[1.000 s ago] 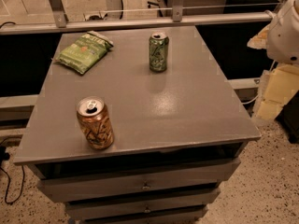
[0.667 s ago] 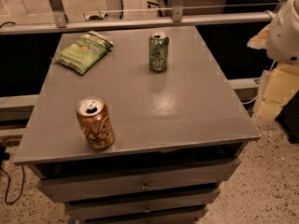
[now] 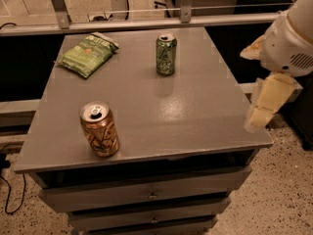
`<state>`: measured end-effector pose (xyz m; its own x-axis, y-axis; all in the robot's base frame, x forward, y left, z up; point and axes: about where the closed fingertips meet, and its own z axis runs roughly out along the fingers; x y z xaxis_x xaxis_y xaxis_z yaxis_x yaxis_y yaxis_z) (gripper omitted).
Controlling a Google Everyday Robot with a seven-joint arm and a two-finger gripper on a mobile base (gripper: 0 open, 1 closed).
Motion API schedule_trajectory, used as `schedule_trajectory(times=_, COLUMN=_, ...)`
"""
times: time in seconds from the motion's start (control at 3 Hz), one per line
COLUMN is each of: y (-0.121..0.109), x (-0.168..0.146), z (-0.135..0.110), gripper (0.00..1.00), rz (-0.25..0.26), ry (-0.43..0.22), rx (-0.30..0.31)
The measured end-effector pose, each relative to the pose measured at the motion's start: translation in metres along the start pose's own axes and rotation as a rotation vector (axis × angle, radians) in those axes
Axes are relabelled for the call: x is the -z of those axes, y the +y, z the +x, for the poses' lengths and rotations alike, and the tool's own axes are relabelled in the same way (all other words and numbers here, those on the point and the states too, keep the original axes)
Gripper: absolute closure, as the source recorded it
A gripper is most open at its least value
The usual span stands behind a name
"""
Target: Pick orange can
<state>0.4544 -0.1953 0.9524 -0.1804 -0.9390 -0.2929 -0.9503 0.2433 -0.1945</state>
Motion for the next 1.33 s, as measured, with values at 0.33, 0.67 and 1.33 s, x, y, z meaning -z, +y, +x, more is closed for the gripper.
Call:
schedule_trajectory(times=0.33, y=-0.001, x=-0.057, z=-0.041, gripper=0.0, rz=-0.108, ry=-0.163, rx=0.046)
schedule_trajectory(times=0.67, y=0.01, x=-0.107, z=-0.097, gripper=0.0, rz=-0.218, ry=-0.355, rx=0.086)
schedule_trajectory(times=1.33, y=0.037, x=-0.148, z=-0.188, gripper=0.0, rz=-0.353, ry=-0.639, rx=0.113)
